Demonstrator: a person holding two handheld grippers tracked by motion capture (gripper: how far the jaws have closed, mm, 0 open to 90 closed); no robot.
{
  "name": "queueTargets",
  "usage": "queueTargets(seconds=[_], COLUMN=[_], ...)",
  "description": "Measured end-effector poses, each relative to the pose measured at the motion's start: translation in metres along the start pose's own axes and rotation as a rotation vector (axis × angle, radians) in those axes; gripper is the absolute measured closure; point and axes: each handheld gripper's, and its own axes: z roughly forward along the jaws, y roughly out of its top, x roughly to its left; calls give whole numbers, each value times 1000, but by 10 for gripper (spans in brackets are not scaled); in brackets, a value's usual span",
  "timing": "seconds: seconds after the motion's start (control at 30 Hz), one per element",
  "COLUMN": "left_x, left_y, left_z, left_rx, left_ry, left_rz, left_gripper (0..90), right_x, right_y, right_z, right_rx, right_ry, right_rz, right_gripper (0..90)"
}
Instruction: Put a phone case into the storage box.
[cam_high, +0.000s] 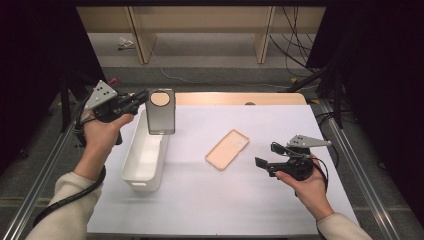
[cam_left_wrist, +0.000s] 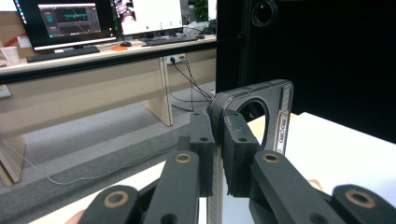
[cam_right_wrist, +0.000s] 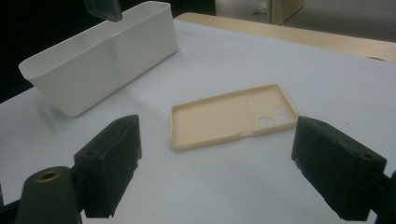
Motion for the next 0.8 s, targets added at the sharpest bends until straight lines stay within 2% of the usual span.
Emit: queueTargets(seconds=[0.37,0.8], left_x=[21,41], left_y=[-2,1], left_z=[1,4], left_rx=[4,6], left_ry=[27,33], left_rz=[8,30], left_gripper=[834,834], right_x=[-1,-2], right_y=[0,-1], right_z=[0,1], right_rx=[-1,0], right_ry=[0,0], right_rz=[4,8], right_gripper=[168,168])
